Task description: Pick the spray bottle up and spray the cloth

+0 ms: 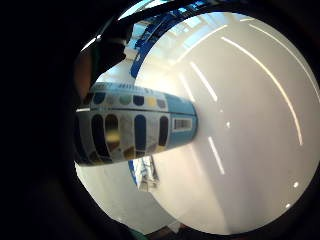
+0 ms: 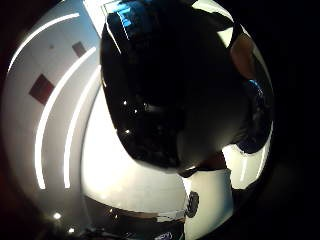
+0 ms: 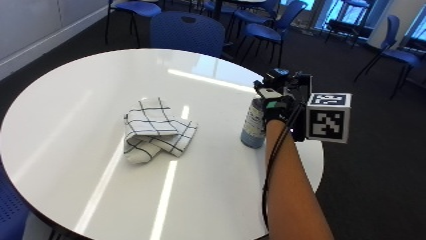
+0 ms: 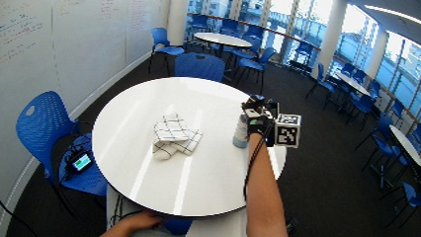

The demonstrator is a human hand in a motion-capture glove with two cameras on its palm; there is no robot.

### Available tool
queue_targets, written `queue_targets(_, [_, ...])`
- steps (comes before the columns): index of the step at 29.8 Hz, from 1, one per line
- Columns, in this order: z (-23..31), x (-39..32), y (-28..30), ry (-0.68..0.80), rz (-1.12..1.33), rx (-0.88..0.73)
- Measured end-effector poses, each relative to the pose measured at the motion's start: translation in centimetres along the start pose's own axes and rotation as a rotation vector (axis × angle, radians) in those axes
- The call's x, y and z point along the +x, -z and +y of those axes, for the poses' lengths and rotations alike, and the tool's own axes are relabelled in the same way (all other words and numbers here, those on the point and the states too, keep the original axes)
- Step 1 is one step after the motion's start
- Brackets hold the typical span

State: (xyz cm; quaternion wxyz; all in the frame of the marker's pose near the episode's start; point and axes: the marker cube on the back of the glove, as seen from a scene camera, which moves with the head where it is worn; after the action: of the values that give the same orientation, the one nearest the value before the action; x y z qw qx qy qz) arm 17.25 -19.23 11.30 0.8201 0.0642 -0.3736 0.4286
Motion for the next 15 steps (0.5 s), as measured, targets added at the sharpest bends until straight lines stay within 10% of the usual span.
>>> queue_targets(15, [-1.2, -1.2, -0.7, 0.073, 0.02, 0.2])
